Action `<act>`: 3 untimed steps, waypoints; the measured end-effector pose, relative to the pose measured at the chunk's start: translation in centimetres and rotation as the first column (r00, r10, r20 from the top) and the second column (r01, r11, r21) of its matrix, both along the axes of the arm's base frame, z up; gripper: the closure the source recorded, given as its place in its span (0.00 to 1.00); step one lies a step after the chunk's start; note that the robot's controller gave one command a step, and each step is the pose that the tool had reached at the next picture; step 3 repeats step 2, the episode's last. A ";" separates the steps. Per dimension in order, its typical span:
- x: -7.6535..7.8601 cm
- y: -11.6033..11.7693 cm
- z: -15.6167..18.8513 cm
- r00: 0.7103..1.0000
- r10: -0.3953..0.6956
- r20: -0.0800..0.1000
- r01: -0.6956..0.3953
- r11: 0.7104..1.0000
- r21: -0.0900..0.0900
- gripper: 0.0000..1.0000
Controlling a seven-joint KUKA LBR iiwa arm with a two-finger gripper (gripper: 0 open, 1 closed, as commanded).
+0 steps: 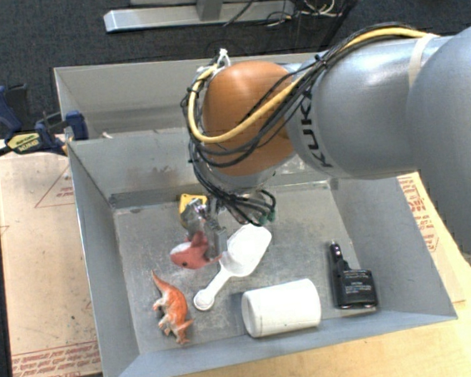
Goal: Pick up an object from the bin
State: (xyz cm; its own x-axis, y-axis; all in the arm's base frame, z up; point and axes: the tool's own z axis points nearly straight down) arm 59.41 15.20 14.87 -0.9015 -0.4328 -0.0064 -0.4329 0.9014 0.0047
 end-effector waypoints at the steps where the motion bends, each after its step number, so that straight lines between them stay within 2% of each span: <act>1: 0.5 -0.8 -1.6 1.000 -0.023 0.021 0.023 1.000 0.005 1.00; 2: -1.2 -0.2 8.0 0.999 -0.042 0.003 0.042 0.999 0.003 1.00; 3: -1.2 -0.2 8.0 0.999 -0.042 0.003 0.042 0.999 0.003 1.00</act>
Offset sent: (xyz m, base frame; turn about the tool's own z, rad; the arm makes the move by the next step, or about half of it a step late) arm -0.0128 -0.0029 0.0792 0.0419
